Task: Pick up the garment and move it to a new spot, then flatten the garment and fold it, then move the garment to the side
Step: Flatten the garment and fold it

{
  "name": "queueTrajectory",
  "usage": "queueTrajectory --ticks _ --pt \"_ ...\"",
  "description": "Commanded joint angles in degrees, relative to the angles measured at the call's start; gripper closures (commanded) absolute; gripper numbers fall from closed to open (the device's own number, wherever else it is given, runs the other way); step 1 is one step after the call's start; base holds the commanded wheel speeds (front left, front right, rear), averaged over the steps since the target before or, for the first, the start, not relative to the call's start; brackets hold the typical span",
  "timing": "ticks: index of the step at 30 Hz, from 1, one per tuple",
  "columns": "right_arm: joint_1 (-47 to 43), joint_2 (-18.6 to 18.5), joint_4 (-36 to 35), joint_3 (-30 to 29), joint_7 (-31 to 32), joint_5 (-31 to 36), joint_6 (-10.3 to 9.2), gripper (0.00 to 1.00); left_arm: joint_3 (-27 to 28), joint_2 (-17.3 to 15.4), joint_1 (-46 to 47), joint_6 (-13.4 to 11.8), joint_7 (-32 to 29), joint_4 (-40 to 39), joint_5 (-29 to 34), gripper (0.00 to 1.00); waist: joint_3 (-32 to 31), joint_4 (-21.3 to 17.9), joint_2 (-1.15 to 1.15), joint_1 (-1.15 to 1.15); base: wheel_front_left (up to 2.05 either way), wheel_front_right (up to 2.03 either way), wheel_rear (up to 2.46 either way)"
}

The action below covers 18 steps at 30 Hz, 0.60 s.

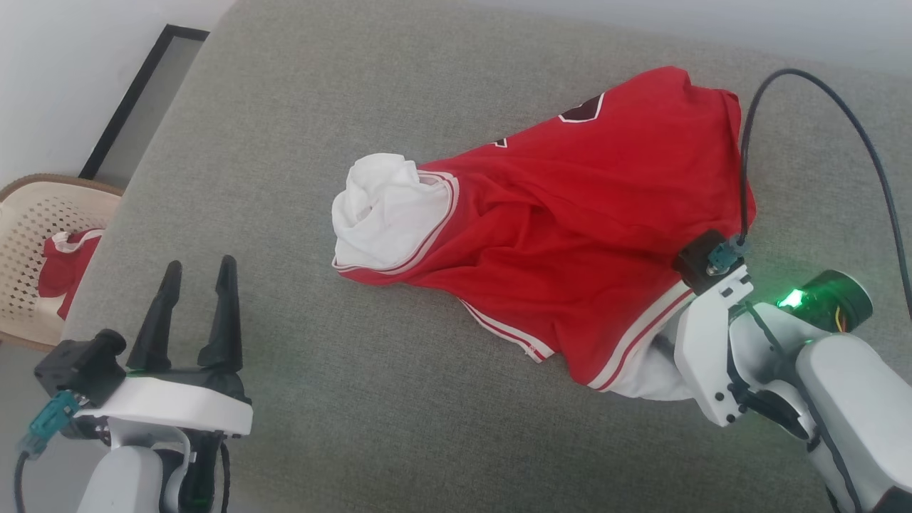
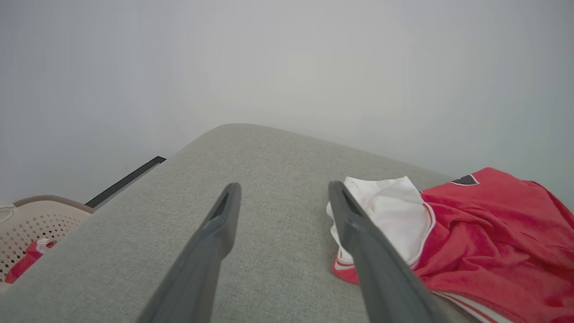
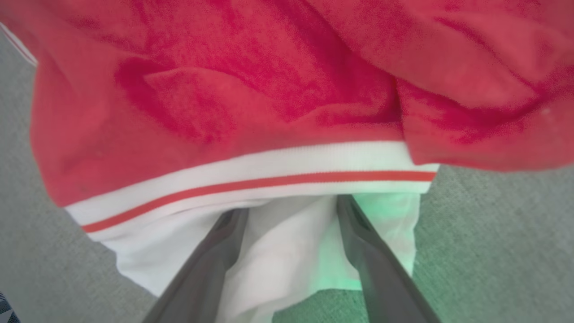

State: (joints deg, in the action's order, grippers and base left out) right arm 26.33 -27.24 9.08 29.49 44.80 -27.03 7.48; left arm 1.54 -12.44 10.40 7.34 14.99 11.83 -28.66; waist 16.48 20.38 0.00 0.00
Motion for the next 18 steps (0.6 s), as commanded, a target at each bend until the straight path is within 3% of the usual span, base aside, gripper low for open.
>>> queueTrajectory --ticks 1,10,18 --pt "-0.9 0.4 2.1 1.9 -0.5 -0.2 0.02 1.00 -0.2 0.0 -0.2 0.2 0.2 -0.4 -0.1 0.00 0.1 0.1 0.00 0.00 0.00 0.00 0.00" --pt "1.5 -2.9 1.1 0.6 -2.6 -1.5 -0.04 1.00 1.3 -0.4 -1.5 0.2 0.3 -1.9 -1.2 0.00 -0.6 -2.0 0.00 0.00 0.00 0.00 0.00" --pt "0.1 -8.4 -3.6 -5.8 -1.0 -3.5 -0.02 1.00 2.9 -0.9 -3.1 0.2 0.2 -3.2 -1.3 0.00 -1.8 -5.4 0.00 0.00 0.00 0.00 0.00"
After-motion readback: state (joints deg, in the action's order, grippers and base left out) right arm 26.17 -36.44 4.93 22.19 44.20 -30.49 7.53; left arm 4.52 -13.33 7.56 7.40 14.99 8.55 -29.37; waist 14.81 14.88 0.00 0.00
